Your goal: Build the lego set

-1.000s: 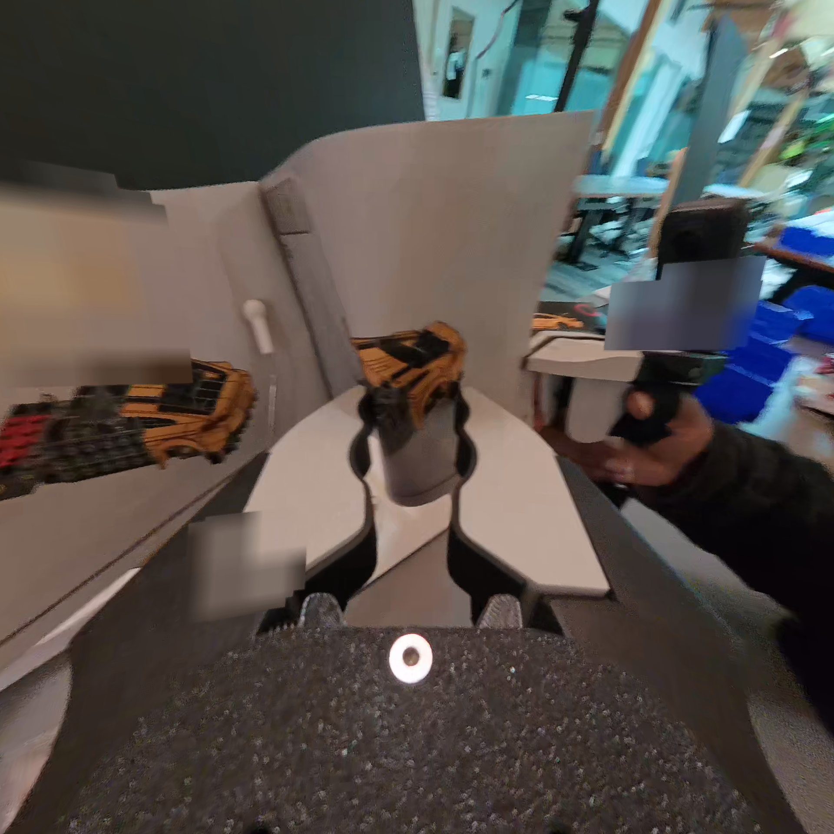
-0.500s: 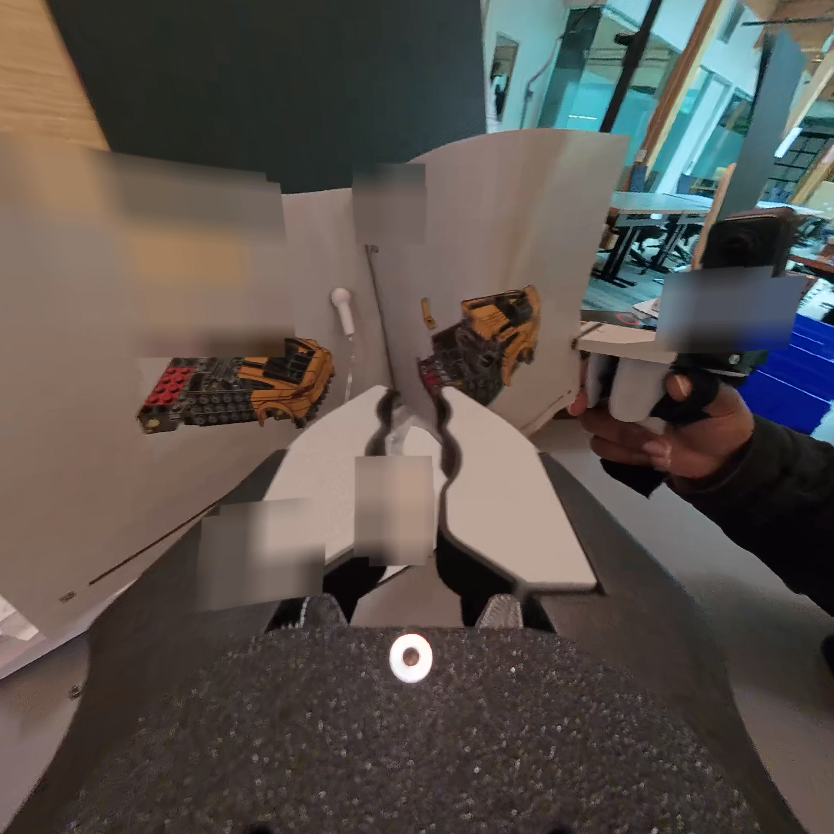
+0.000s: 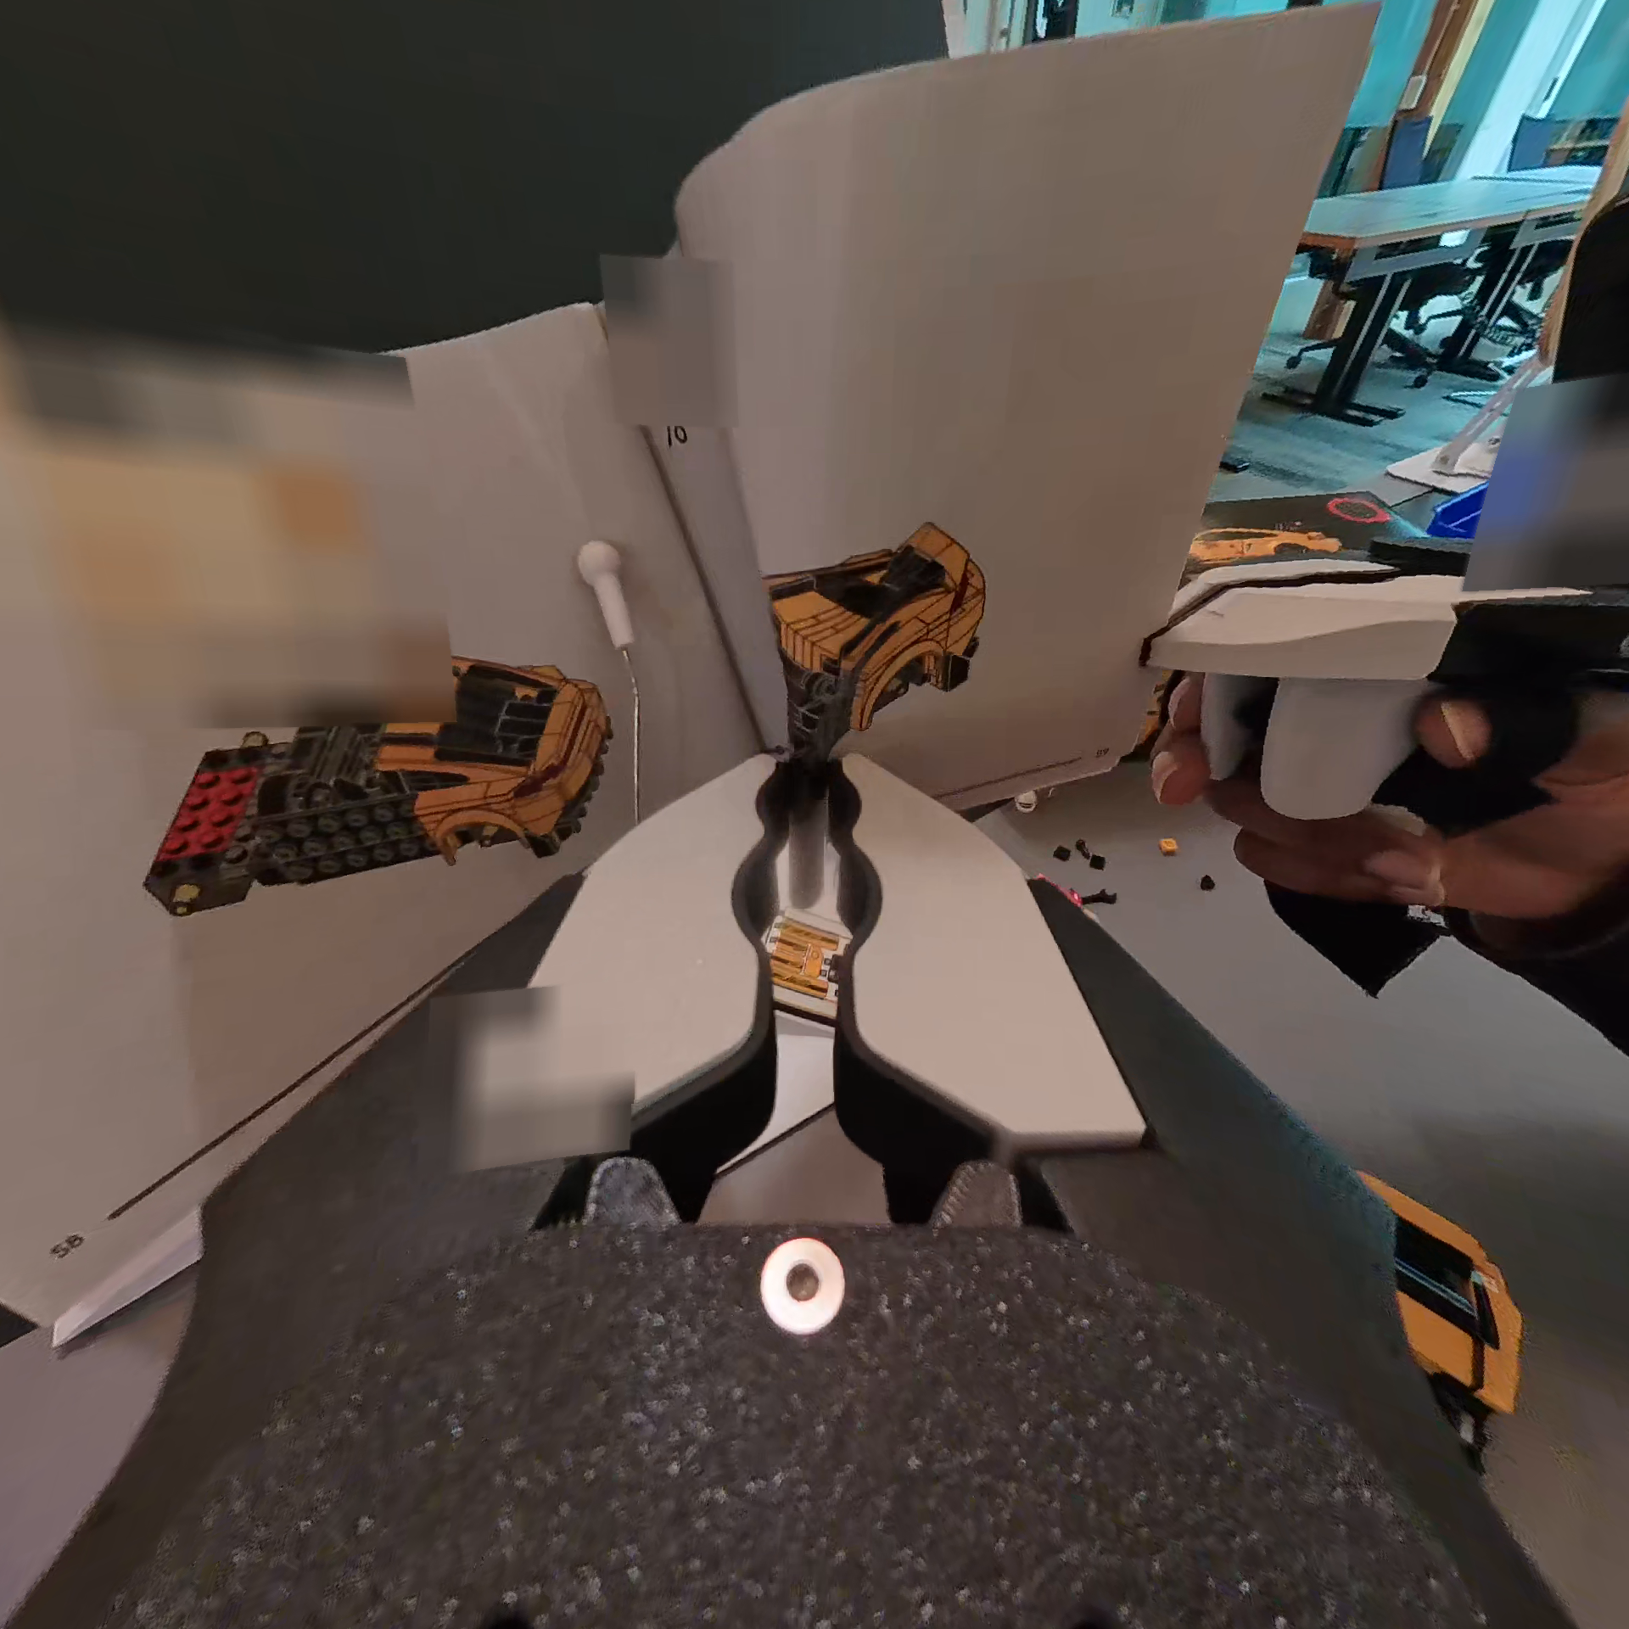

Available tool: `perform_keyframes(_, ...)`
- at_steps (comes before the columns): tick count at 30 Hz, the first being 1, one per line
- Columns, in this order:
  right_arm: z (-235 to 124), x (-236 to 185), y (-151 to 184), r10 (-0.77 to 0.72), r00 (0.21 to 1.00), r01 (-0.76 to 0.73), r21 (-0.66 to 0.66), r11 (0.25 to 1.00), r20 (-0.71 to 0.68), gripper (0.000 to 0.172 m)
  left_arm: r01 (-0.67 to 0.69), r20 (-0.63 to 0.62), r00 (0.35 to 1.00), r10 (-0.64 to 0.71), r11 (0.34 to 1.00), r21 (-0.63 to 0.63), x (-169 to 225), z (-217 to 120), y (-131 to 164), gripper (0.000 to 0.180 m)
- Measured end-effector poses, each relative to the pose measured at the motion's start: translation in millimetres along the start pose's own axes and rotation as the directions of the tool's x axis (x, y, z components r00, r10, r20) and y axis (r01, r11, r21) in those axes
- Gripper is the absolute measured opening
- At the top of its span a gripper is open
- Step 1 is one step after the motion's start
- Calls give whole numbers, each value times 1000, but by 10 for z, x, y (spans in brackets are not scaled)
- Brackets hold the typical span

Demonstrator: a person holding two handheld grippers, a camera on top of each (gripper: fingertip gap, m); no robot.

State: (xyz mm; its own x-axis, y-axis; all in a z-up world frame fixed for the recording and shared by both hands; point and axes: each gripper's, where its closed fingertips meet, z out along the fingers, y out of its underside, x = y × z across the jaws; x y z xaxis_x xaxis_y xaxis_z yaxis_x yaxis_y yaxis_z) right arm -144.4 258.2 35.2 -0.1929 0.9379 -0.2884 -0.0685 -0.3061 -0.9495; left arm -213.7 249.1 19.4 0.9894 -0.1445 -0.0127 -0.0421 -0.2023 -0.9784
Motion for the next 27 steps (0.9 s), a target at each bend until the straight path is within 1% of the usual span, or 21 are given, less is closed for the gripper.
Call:
perform_keyframes(4,45,0,48,8,1000,-8,-4,1000,6,0,-1,16,1000,1,1000,0,-65,-41,13,8)
perform_keyframes(5,46,8,45,12,1000,-12,1,1000,5,0,16,25,1000,-17,1000,8,-111,-65,5,7)
perform_keyframes(6,36,22,33,16,1000,-16,7,1000,4,0,32,50,998,-32,999,16,-194,-97,0,0)
perform_keyframes(7,16,42,14,22,1000,-22,15,1000,1,0,39,73,996,-41,999,24,-284,-133,-4,0)
perform_keyframes(10,-48,96,-30,29,1000,-29,24,999,-12,0,96,64,993,-97,995,20,-431,-220,26,0)
perform_keyframes(12,-61,104,-44,28,999,-28,26,999,-18,0,90,41,995,-93,994,61,-408,-299,-53,0)
perform_keyframes(13,-58,96,-45,25,1000,-25,25,999,-18,0,77,23,997,-79,994,78,-352,-328,-105,6)
perform_keyframes(15,-36,77,-35,17,1000,-17,20,1000,-18,0,43,-23,999,-42,996,84,-188,-322,-181,31)
perform_keyframes(17,-3,43,-20,14,1000,-14,15,1000,-10,0,12,-45,999,-8,996,88,-50,-267,-246,41)
perform_keyframes(19,31,13,3,3,1000,-3,7,1000,-8,0,-29,-34,999,33,994,106,17,-201,-320,50)
perform_keyframes(20,46,-1,12,1,1000,-1,5,1000,-6,0,-49,-24,998,52,994,97,32,-157,-328,47)
perform_keyframes(22,62,-23,21,0,1000,0,2,1000,0,0,-97,20,995,96,993,72,0,-87,-309,22)
perform_keyframes(23,60,-21,23,-5,1000,5,-1,1000,-4,0,-115,38,993,112,992,59,-20,-71,-297,15)
perform_keyframes(27,13,33,6,-3,1000,3,-2,1000,-13,0,-107,-3,994,107,992,63,16,-85,-300,11)
